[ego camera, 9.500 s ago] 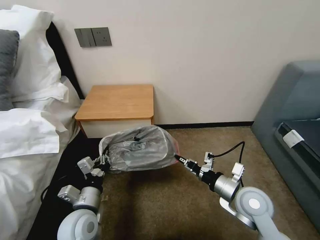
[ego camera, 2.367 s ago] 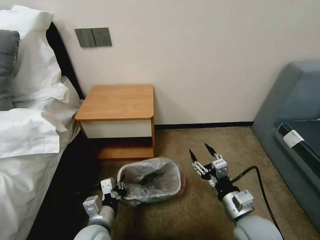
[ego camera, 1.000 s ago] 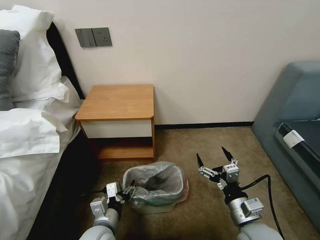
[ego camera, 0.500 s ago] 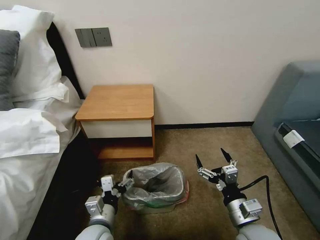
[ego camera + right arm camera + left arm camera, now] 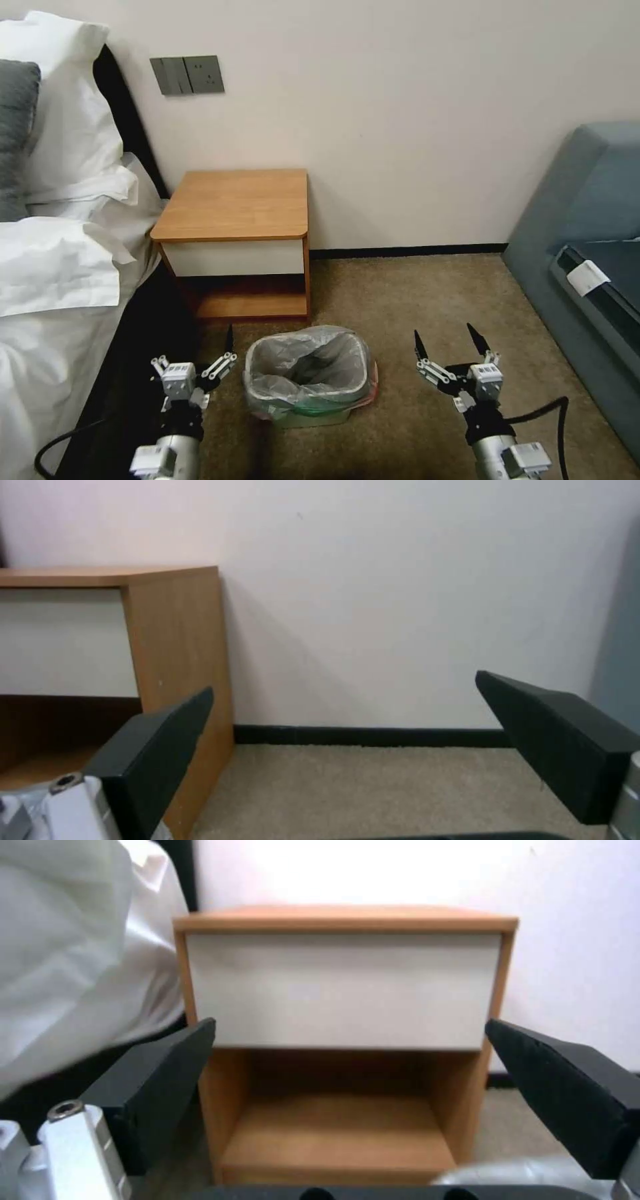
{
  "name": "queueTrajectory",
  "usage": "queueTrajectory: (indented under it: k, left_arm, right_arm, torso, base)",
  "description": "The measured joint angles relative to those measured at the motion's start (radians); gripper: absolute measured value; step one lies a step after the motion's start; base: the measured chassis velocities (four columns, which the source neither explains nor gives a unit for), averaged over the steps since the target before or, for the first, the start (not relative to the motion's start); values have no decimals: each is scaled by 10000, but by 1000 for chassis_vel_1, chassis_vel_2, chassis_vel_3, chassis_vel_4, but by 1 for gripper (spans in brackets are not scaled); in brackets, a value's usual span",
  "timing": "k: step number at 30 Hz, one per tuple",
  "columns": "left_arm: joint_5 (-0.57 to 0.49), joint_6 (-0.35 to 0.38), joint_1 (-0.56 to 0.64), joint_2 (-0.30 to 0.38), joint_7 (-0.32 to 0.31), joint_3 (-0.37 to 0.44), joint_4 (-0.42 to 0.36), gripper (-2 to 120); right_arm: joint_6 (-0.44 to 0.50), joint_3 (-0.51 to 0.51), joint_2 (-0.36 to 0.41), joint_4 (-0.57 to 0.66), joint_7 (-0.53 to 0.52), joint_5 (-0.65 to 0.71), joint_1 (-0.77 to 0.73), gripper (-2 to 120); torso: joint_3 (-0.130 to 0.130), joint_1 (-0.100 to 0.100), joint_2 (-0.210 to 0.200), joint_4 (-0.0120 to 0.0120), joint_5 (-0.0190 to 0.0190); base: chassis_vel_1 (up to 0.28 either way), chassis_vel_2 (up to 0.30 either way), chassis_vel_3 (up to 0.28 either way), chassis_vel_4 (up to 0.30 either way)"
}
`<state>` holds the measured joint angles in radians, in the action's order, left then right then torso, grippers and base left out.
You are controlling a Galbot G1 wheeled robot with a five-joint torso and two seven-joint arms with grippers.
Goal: Pick up the garbage bag from the table and place it over the trash can.
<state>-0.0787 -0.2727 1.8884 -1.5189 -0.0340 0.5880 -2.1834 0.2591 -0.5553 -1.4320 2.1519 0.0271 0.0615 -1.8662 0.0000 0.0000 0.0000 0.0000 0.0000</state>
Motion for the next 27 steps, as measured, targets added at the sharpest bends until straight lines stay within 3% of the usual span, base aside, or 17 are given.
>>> queueTrajectory:
  k: [7,27]
  left_arm:
    - [-22,365,1120,-104,204,-36,-529,100]
    - [16,558,1156,-98,119,-70,-580,100]
  right_arm:
    - [450,-34,-91,-24,-99,43,-287,100]
    - [440,-32,-81,-27,-126,35,-275,100]
  torso:
    - [0,0,0,1,1]
    - [0,0,0,0,0]
  base:
    - [0,0,0,0]
    - [0,0,0,0]
